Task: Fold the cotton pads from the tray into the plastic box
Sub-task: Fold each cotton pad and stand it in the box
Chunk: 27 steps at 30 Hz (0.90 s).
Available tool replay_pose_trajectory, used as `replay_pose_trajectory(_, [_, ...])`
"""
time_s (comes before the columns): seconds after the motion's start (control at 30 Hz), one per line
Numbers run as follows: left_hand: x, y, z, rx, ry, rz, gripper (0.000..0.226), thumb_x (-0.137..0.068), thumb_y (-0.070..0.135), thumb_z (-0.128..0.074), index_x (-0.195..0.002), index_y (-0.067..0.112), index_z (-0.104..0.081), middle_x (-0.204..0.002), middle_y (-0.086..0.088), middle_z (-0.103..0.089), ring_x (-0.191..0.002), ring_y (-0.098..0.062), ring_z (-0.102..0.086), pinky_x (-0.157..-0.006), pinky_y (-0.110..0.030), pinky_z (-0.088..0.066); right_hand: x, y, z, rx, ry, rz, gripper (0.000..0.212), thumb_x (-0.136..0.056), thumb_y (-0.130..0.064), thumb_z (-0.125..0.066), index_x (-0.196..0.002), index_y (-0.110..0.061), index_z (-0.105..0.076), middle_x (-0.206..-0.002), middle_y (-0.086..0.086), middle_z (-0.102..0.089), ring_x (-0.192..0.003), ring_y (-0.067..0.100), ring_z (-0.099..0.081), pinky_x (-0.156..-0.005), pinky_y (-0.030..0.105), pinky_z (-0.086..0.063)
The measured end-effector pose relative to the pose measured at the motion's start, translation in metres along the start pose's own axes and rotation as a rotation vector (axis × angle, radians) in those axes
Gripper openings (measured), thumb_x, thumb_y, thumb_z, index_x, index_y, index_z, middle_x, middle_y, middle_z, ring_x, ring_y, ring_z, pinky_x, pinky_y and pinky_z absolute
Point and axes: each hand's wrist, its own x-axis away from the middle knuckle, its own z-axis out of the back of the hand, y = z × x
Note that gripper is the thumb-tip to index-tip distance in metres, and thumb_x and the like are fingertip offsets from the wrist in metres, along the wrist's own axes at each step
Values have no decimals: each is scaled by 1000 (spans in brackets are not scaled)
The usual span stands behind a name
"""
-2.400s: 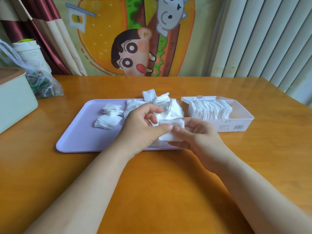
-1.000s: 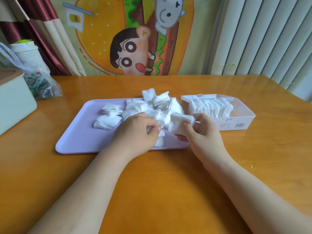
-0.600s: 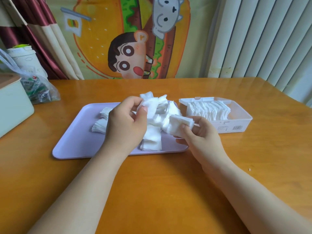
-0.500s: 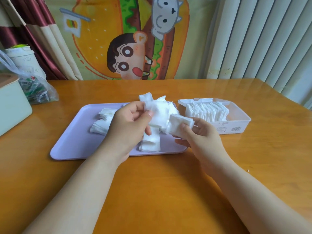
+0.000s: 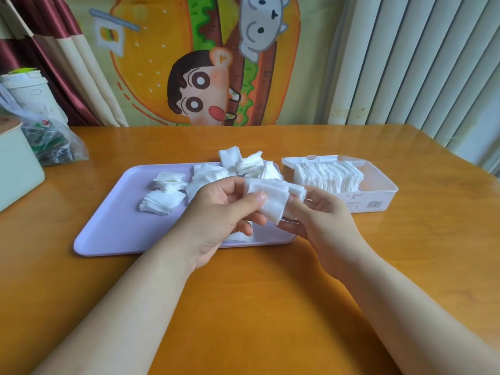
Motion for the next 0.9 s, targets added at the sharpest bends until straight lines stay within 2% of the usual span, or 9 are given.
replay_pose_trajectory(0.13, [2,1,-4,-44,-74,-3,3,-99,14,-69,-101,12,-70,-91,-11,-76,-72,-17,-69,-50,-25,-44,2,-3,2,-4,-61,4,22,-98,-12,-73,-120,-8,-73,-107,17,-80,-99,29,-78,-88,38,-63])
replay_pose_trajectory(0.2, [1,-4,-6,-153,0,-14,5,-98,18,-72,-101,14,-73,-84,-5,-75,-62,-9,-65,-49,-20,-42,3,-3,2,-8,-128,14,22,-98,-7,-71,-120,-8,-74,-110,19,-79,-103,32,-76,-92,42,-63])
replay_pose_trajectory(0.27, [-1,-10,-5,-229,92,-37,5,-98,21,-73,-97,18,-77,-69,10,-67,-51,0,-53,-49,-12,-39,2,-2,1,6,-160,21,22,-100,-1,-66,-120,-7,-74,-111,21,-78,-100,29,-76,-91,41,-63])
replay_pose_trajectory(0.33, [-4,-12,-4,-241,127,-59,4,-96,20,-74,-96,18,-78,-64,16,-63,-53,1,-50,-52,-9,-39,2,0,1,19,-169,23,24,-102,3,-61,-119,-7,-74,-109,22,-78,-96,26,-75,-89,39,-63])
replay_pose_trajectory(0.47, [-4,-15,-7,-264,157,-84,10,-92,18,-79,-101,17,-75,-92,-3,-78,-74,-8,-65,-68,-23,-52,1,1,2,7,-174,-7,30,-100,9,-54,-117,-6,-74,-100,15,-77,-92,25,-73,-82,34,-62])
replay_pose_trajectory(0.53, [-6,-16,-8,-314,222,-105,16,-88,20,-83,-100,20,-72,-97,-5,-76,-77,-12,-65,-72,-28,-55,1,-1,2,-41,-206,-35,27,-100,4,-55,-119,-3,-73,-103,15,-76,-93,26,-73,-82,35,-61])
replay_pose_trajectory(0.63, [-6,-16,-8,-421,325,-177,28,-82,25,-88,-93,24,-63,-93,3,-66,-66,-11,-52,-68,-23,-47,2,-3,3,-113,-282,-42,36,-95,-17,-62,-127,-1,-70,-120,22,-75,-105,31,-73,-95,42,-60])
replay_pose_trajectory(0.77, [-4,-15,-11,-462,314,-210,21,-83,25,-87,-90,27,-68,-88,8,-59,-63,-12,-48,-64,-19,-43,4,-4,2,-107,-293,-27,40,-95,-22,-73,-127,1,-69,-128,29,-71,-117,43,-71,-100,45,-59])
replay_pose_trajectory(0.9, [-5,-16,-11,-462,320,-239,14,-83,24,-87,-88,27,-74,-83,10,-59,-63,-12,-49,-63,-18,-43,3,-2,1,-102,-210,-39,33,-100,-21,-65,-124,2,-71,-124,34,-69,-112,43,-71,-88,38,-62])
